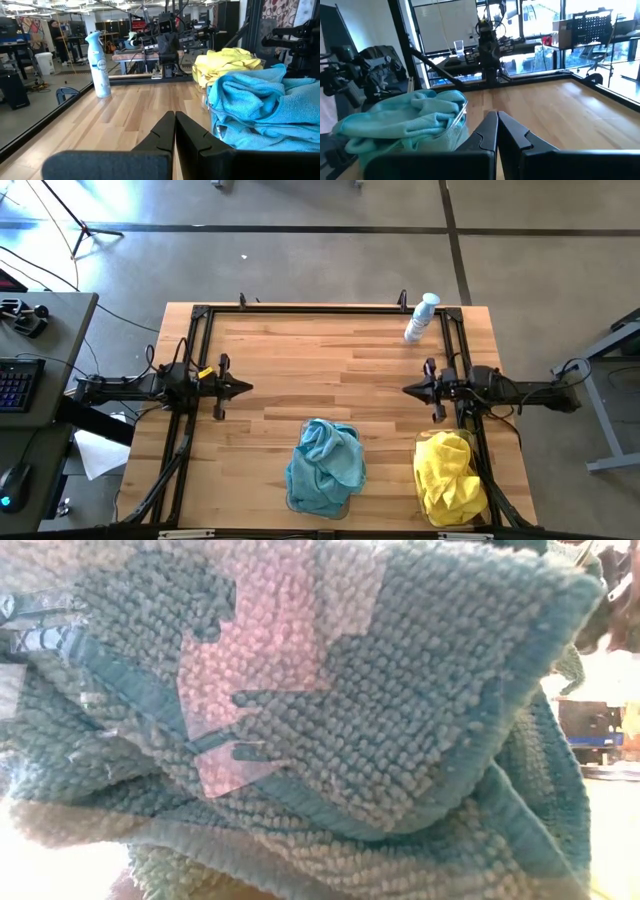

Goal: Sort microfiber towel by color & place in baskets
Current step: Return to Home Position

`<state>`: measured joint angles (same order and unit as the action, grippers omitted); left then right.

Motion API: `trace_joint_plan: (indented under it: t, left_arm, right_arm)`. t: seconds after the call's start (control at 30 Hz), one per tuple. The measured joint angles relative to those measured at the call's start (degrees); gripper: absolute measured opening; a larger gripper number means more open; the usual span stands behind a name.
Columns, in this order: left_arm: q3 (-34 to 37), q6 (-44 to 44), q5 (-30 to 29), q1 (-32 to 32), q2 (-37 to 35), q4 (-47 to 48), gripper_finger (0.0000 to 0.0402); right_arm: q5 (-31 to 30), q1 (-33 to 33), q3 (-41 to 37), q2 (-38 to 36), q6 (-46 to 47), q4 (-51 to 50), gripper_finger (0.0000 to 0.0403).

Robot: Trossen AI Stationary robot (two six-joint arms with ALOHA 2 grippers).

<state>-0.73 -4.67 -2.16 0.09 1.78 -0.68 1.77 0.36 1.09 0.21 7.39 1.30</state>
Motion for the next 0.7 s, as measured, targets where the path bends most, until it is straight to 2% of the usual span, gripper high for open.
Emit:
trace_joint_plan:
  t: [0.7]
  left_arm:
    - [-0.02, 0.0, 0.01, -0.01, 0.19, -0.02, 0.0]
  right_arm:
    - [0.25, 0.02, -0.05, 0.1, -4.88, -1.48, 0.0]
